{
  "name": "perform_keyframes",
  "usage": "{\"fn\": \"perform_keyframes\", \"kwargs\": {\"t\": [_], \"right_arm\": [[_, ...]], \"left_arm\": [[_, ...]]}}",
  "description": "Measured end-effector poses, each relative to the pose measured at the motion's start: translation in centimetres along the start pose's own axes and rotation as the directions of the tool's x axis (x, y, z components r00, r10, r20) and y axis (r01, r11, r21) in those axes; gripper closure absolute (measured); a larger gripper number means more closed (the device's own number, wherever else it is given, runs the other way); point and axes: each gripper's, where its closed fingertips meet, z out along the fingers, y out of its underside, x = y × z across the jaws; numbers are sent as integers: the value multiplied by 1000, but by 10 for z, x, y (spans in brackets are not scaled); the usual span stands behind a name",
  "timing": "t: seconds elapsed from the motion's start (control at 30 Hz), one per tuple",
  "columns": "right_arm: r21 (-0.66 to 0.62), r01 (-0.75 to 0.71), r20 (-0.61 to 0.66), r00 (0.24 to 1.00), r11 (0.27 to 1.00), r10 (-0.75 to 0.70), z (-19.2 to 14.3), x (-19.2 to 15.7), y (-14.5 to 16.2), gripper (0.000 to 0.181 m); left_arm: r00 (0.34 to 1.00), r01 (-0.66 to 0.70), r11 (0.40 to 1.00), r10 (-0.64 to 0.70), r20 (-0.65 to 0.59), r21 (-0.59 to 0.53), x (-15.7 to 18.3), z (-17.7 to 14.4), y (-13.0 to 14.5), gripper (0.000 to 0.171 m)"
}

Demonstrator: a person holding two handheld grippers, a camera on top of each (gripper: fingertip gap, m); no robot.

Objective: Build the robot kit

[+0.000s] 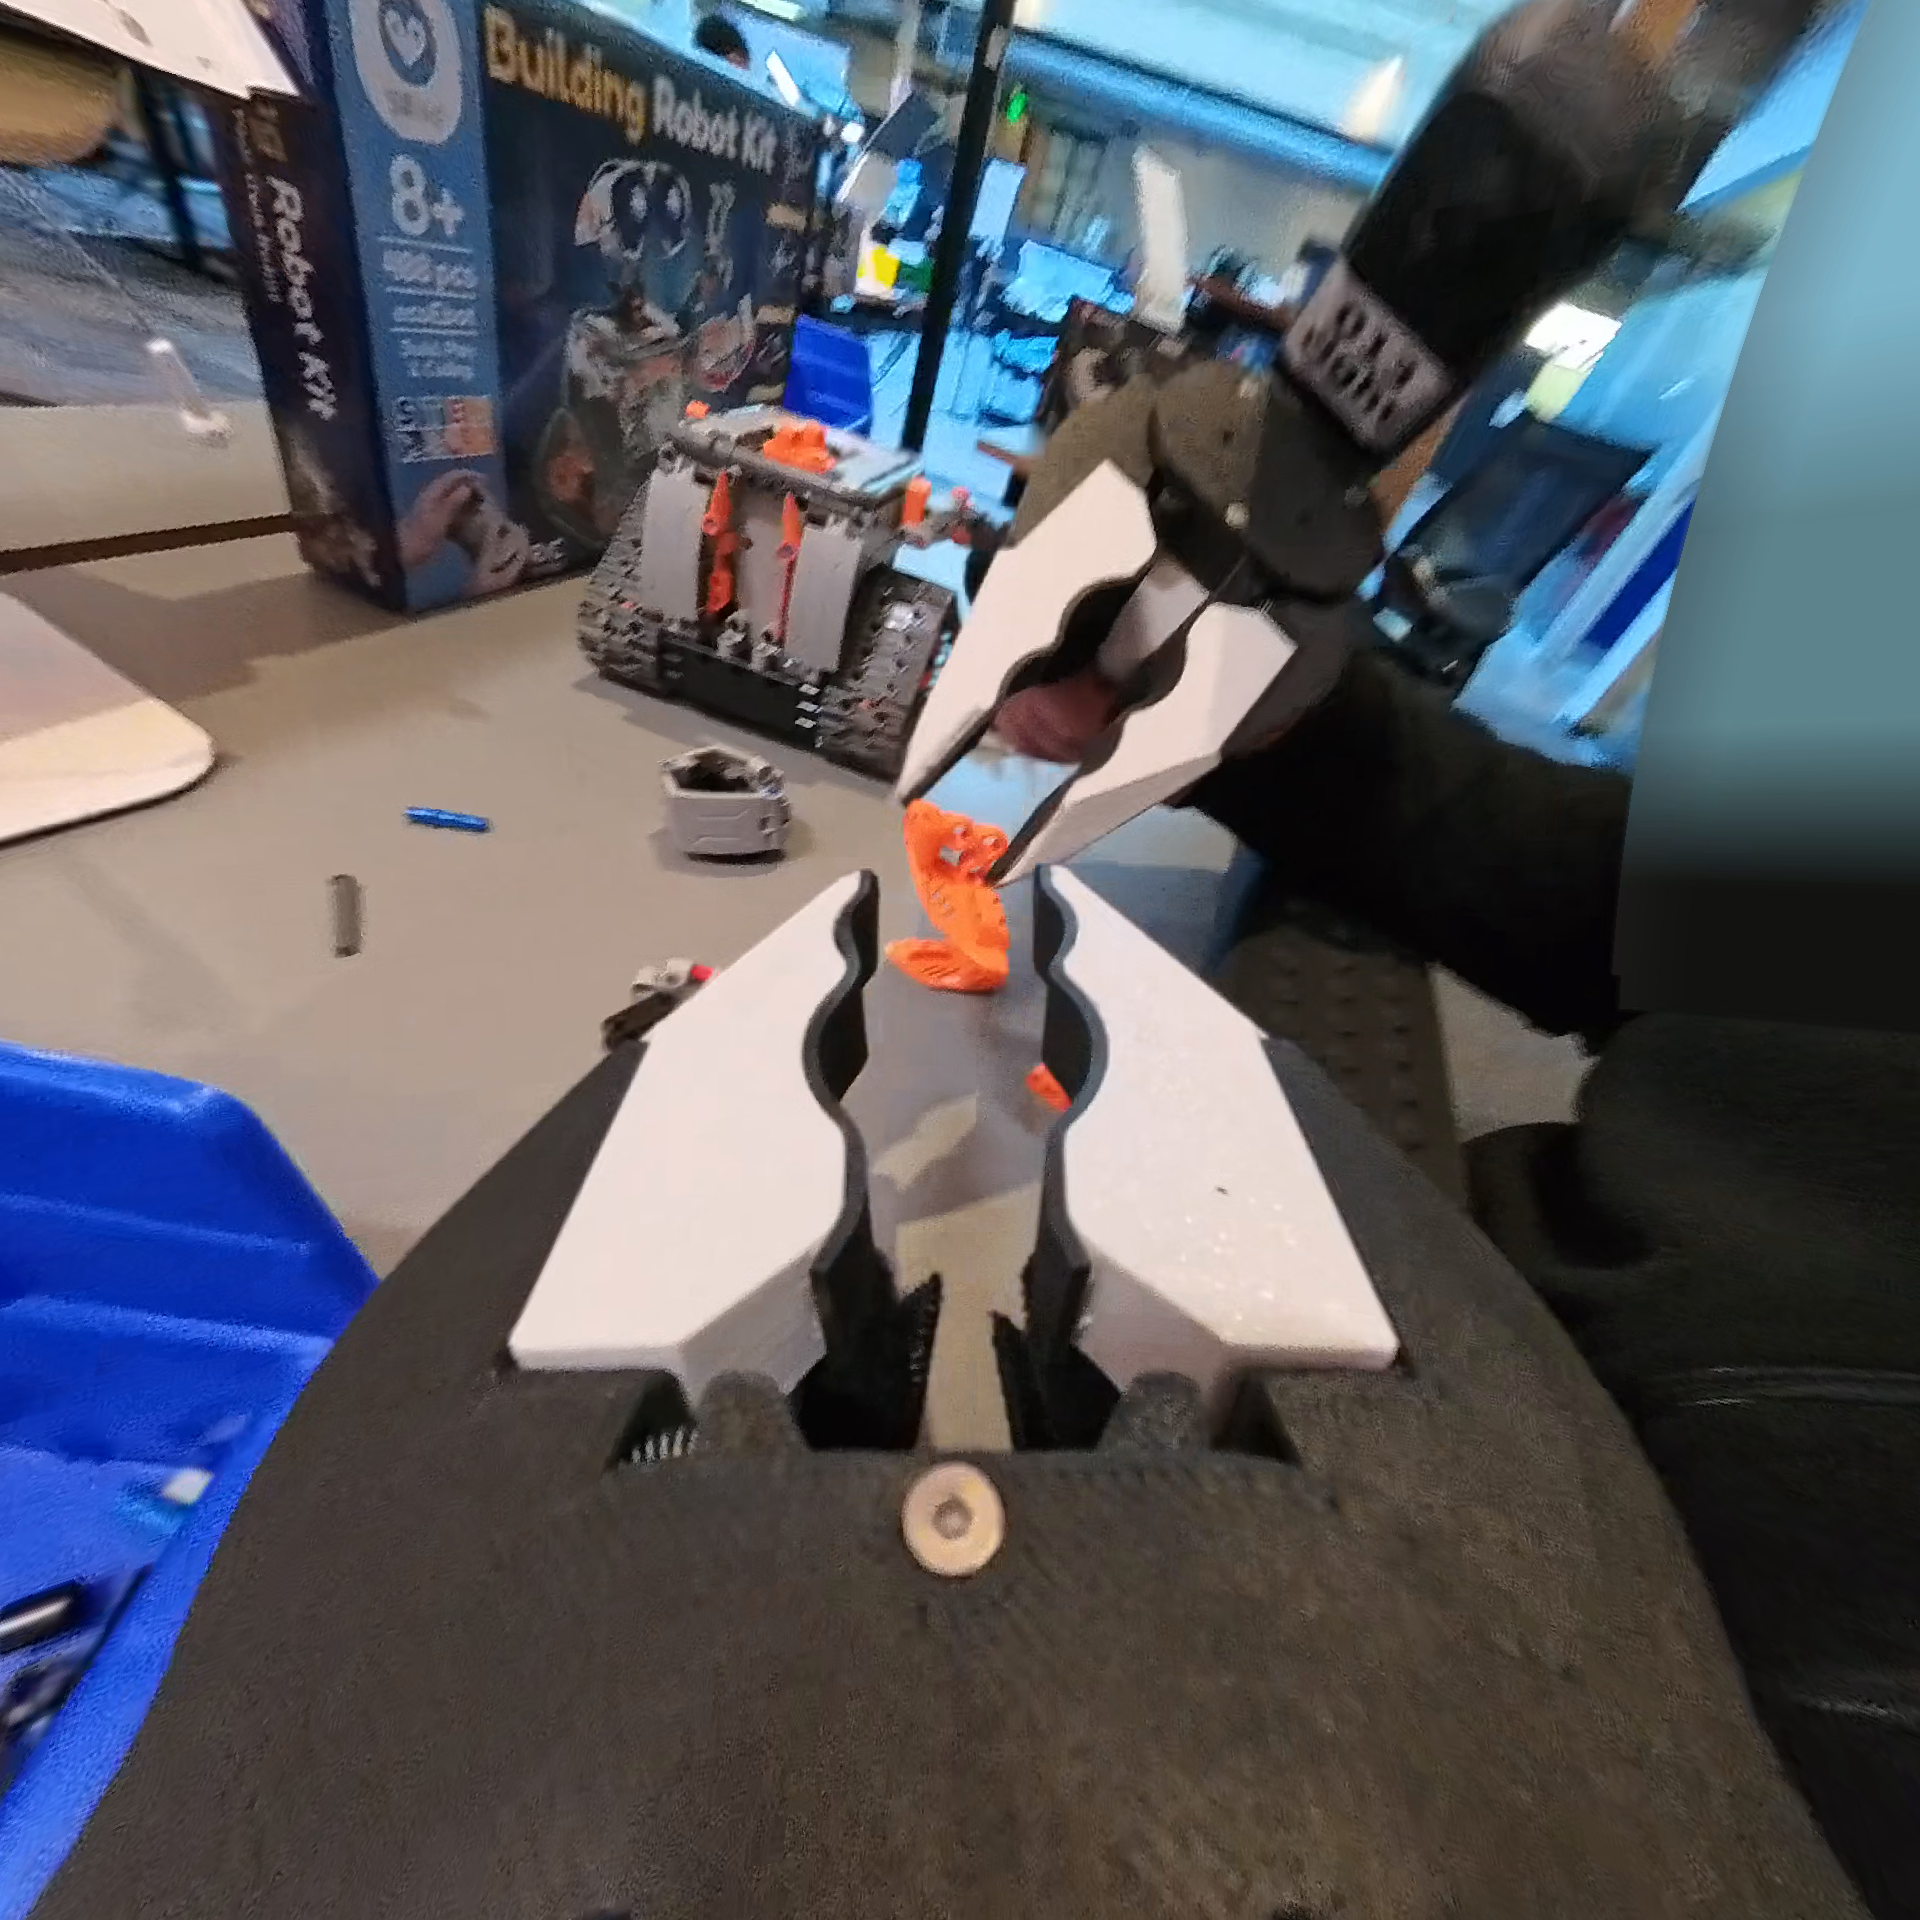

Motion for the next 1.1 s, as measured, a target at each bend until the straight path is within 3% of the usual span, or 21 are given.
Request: {"fn": "perform_keyframes", "kwargs": {"t": [0.13, 0.33, 0.43, 0.57, 0.73, 0.9, 1.1], "right_arm": [[-12, 79, 26, 997, 997, -78, -2, -10, -3, 161], [-8, 155, 55, 986, 988, -155, -3, -23, -8, 161], [2, 167, 60, 984, 986, -167, -4, -26, -11, 161], [32, 138, 2, 990, 990, -138, -5, -16, -19, 156], [93, -114, -28, 993, 989, 117, -6, 8, -18, 154], [266, -356, 142, 934, 896, 328, -3, 2, -46, 158], [319, -555, 238, 832, 768, 502, 0, 8, -54, 153]], "left_arm": [[995, 74, 997, -71, -76, 28, 4, -3, -4, 147], [981, 86, 993, -99, -167, -85, 20, 9, 14, 157], [984, 67, 992, -83, -157, -105, 20, 10, 18, 170], [991, 76, 996, -79, -105, -39, 12, 5, 6, 171], [991, 135, 980, -130, -42, 147, -3, -9, -24, 171], [991, 127, 956, -136, 14, 266, -9, -17, -42, 171], [990, -62, 968, 27, 142, 244, -1, -8, -48, 171]]}}
